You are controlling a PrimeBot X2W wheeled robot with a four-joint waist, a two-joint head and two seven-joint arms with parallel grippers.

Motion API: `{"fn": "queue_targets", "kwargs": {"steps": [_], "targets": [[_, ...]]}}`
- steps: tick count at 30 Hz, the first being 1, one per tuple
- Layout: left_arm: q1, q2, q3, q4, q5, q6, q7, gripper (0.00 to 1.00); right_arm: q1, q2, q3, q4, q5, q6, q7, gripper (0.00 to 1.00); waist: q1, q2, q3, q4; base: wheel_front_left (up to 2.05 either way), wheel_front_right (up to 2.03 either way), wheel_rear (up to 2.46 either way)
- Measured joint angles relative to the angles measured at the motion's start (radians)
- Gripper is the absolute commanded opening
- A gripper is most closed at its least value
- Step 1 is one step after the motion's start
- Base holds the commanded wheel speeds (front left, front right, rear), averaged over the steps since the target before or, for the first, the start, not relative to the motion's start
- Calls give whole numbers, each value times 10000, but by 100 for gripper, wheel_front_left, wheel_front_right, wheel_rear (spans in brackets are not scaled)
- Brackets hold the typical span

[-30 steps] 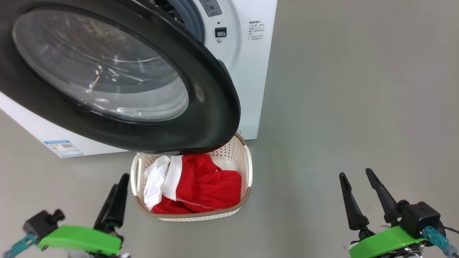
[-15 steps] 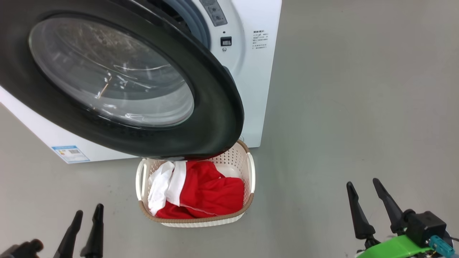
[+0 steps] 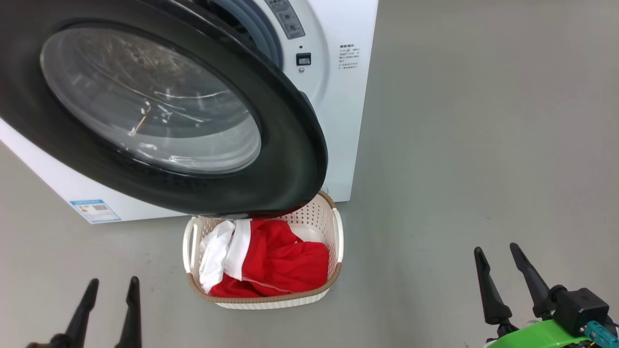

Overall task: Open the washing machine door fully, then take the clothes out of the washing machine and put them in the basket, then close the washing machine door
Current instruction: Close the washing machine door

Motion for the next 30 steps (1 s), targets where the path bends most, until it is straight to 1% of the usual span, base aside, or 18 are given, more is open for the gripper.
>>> {"fn": "queue_targets", "kwargs": {"steps": [4,7,22,23,24,25,26,30], "targets": [[245,-337,201,-286,706,0,0,100,2,4,-96,-33,0,0,0,100,0,0,-24,-5,0,0,0],[336,-529,290,-282,807,0,0,100,39,6,-102,-29,0,0,0,100,0,0,-63,1,0,0,0],[336,-585,382,-274,861,0,0,100,162,15,-92,-19,0,0,0,100,0,0,-208,14,0,0,0],[336,-602,370,-274,861,0,0,100,163,15,-75,-21,0,0,0,76,0,0,-212,33,0,0,0],[336,-625,351,-274,861,0,0,100,163,13,-33,-19,0,0,0,47,0,0,-214,56,0,0,0],[336,-652,324,-272,861,0,0,100,163,12,59,-15,0,0,0,15,0,0,-215,85,0,0,0],[336,-692,286,-268,861,0,0,100,162,10,188,-6,0,0,0,0,0,0,-214,120,0,0,0],[330,-823,-84,-213,857,0,0,100,112,17,604,65,12,0,0,0,0,0,-181,409,0,0,0]]}}
